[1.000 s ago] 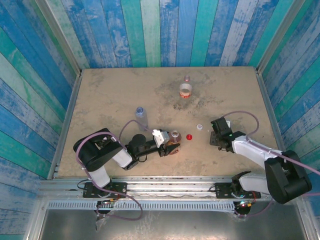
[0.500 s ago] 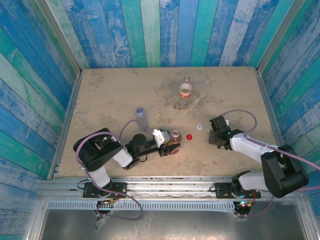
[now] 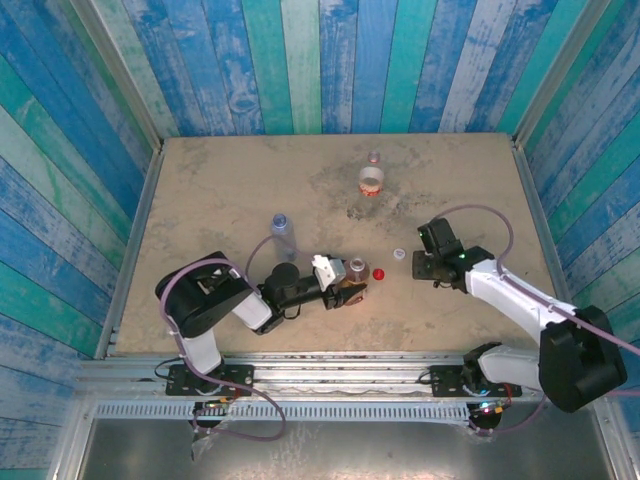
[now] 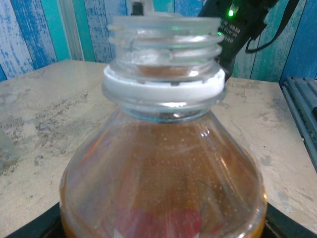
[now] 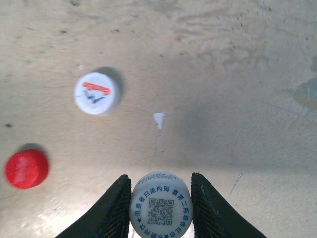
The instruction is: Screw on the bottle caps
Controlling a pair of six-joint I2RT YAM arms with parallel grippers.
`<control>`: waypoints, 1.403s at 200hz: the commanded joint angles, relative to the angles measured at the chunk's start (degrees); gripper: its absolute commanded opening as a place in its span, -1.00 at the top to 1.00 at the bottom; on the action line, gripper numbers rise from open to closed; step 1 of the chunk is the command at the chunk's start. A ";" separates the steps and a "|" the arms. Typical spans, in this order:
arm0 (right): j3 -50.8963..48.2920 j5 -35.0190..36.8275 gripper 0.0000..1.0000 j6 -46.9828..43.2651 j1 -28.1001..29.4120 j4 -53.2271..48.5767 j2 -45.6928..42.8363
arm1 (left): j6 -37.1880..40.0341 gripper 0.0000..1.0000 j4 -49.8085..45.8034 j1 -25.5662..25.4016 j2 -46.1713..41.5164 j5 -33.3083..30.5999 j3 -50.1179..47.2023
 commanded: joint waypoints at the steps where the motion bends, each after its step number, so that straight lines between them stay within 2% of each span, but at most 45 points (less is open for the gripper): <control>1: 4.62 -1.49 0.31 -2.45 2.09 -8.40 -2.14 | 1.12 -0.27 1.03 -0.03 3.09 1.51 1.19; 55: 17.79 -2.33 0.31 -4.93 8.32 -18.78 -2.32 | -0.98 -0.26 5.55 -0.03 8.54 3.16 2.86; 59: 18.69 -2.35 0.31 -5.00 10.31 -19.34 -2.22 | -1.15 -0.26 5.65 -0.03 8.64 3.11 2.94; 143: 34.88 -2.19 0.30 -5.63 23.87 -25.88 3.62 | -0.49 -0.26 0.45 -0.03 8.07 2.28 4.93; 189: 35.03 -2.53 0.29 -5.97 26.57 -26.04 6.85 | 0.03 -0.26 -0.11 -0.03 8.37 1.69 5.56; 280: 32.00 1.73 0.32 -5.03 26.63 -23.98 8.91 | 0.30 -0.25 0.41 -0.03 8.60 2.39 5.21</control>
